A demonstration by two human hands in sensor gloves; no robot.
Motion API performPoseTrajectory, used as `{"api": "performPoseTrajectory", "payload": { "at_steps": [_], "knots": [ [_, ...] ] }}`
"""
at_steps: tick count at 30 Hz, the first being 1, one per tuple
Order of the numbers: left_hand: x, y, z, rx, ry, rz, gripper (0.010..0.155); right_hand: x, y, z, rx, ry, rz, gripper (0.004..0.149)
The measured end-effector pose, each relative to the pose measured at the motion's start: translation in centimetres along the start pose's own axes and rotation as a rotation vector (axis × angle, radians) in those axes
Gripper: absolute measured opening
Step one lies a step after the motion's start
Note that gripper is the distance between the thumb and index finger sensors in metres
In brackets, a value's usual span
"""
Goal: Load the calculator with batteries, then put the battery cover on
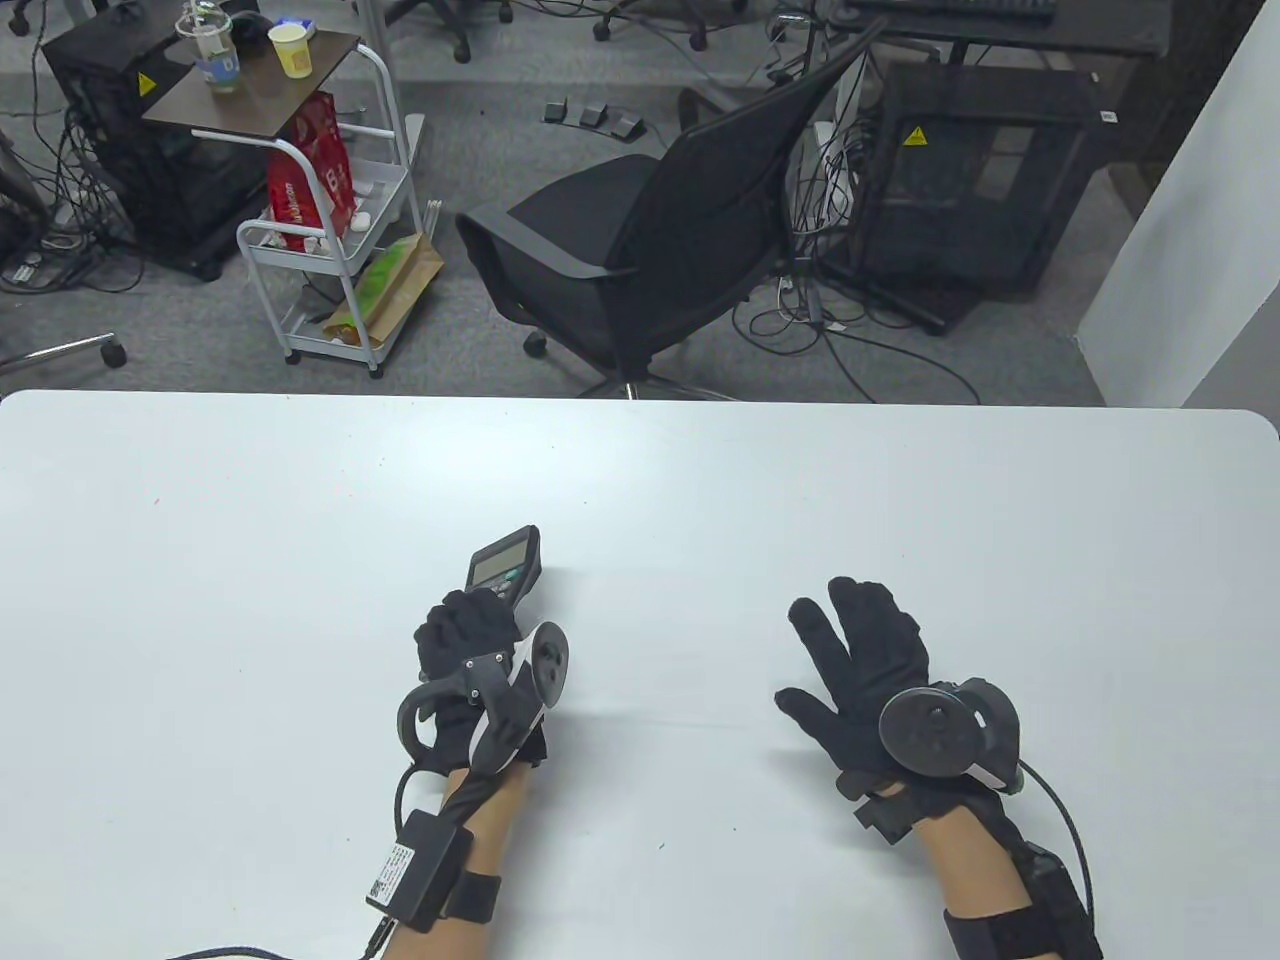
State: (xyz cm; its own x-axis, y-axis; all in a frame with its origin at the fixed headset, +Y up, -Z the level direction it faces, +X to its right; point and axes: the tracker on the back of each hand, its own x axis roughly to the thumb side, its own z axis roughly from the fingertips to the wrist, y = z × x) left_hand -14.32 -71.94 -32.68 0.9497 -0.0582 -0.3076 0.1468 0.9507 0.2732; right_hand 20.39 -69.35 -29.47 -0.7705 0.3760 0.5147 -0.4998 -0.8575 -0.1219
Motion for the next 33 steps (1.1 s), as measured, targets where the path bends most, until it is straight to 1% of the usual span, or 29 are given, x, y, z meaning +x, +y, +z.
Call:
{"api": "performPoseTrajectory", "payload": {
  "at_steps": [9,13,16,20,22,28,30,33],
  "knots": [
    [0.9,-1.4,0.2,-0.053,-0.001,-0.112,0.059,-0.1,0.1,0.0,0.026,0.01,-0.001,0.075],
    [1.4,-1.9,0.4,-0.124,-0.01,-0.116,0.062,-0.2,0.1,0.0,0.029,0.015,-0.003,0.075],
    [1.9,-2.0,0.4,-0.144,-0.037,-0.151,0.064,-0.2,0.1,0.0,0.041,0.017,-0.004,0.075],
    [2.5,-2.2,0.5,-0.203,-0.068,-0.187,0.068,-0.3,0.1,-0.1,0.048,0.022,-0.009,0.075],
    [2.8,-2.2,0.6,-0.215,-0.09,-0.213,0.069,-0.3,0.2,-0.1,0.054,0.022,-0.007,0.075],
    [3.5,-2.6,0.8,-0.297,-0.145,-0.233,0.075,-0.4,0.2,-0.1,0.061,0.028,-0.005,0.075],
    [3.7,-2.8,0.9,-0.356,-0.169,-0.239,0.076,-0.4,0.2,-0.1,0.059,0.03,-0.005,0.075],
    [3.7,-2.8,0.8,-0.378,-0.182,-0.219,0.076,-0.5,0.2,-0.1,0.065,0.033,-0.005,0.075]
  ]
}}
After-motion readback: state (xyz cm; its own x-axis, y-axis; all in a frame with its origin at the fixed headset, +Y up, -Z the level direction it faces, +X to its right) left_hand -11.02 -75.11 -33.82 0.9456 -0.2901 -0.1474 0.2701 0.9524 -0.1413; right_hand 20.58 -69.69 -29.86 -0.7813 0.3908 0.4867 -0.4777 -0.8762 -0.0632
